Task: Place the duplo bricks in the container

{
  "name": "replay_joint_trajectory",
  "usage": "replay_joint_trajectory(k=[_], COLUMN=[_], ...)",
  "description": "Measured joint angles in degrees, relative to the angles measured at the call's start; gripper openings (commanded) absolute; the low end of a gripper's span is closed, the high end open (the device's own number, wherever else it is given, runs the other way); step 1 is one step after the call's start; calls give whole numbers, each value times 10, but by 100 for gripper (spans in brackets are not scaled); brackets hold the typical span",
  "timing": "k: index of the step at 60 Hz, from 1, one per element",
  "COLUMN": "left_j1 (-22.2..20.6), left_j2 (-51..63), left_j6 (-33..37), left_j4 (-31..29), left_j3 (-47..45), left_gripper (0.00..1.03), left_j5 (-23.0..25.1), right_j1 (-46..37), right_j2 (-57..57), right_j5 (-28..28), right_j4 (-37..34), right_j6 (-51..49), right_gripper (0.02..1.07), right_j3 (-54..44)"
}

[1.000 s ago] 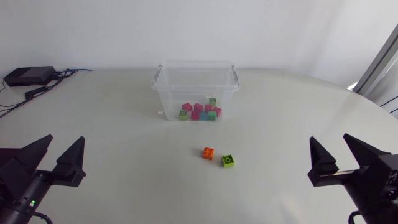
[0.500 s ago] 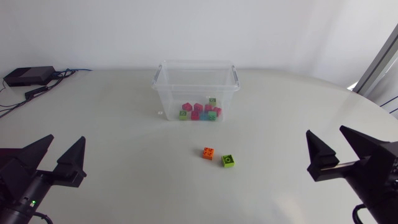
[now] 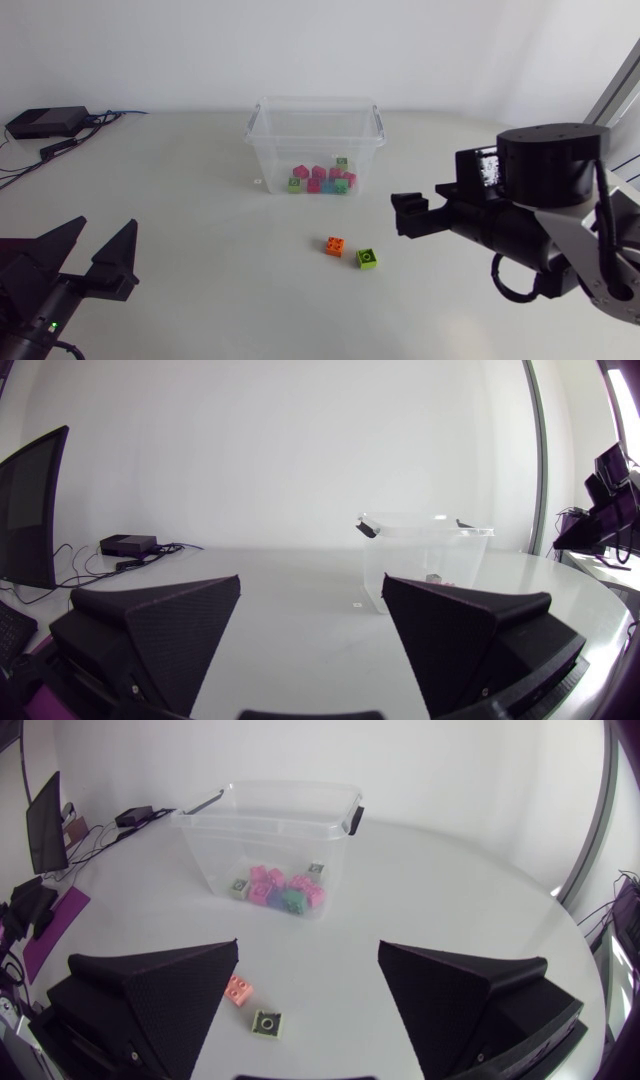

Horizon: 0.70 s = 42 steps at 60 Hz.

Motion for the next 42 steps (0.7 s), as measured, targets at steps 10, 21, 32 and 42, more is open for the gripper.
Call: replay_joint_trajectory(k=[10, 21, 32, 42], left_j1=[0, 0, 0, 0], left_j2=[0, 0, 0, 0], left_j6=[0, 0, 0, 0], left_j4=[0, 0, 0, 0], left_j3=[0, 0, 0, 0], left_gripper=[99, 99, 99, 99], left_j5=[0, 0, 0, 0], right_j1=[21, 31, 49, 50], right_j2=[145, 270, 364, 411], right_j5=[0, -1, -6, -33], right_j4=[-44, -140, -223, -263], right_j6=[55, 99, 119, 132], right_gripper=[102, 102, 102, 102], right_j3=[69, 145, 204, 243])
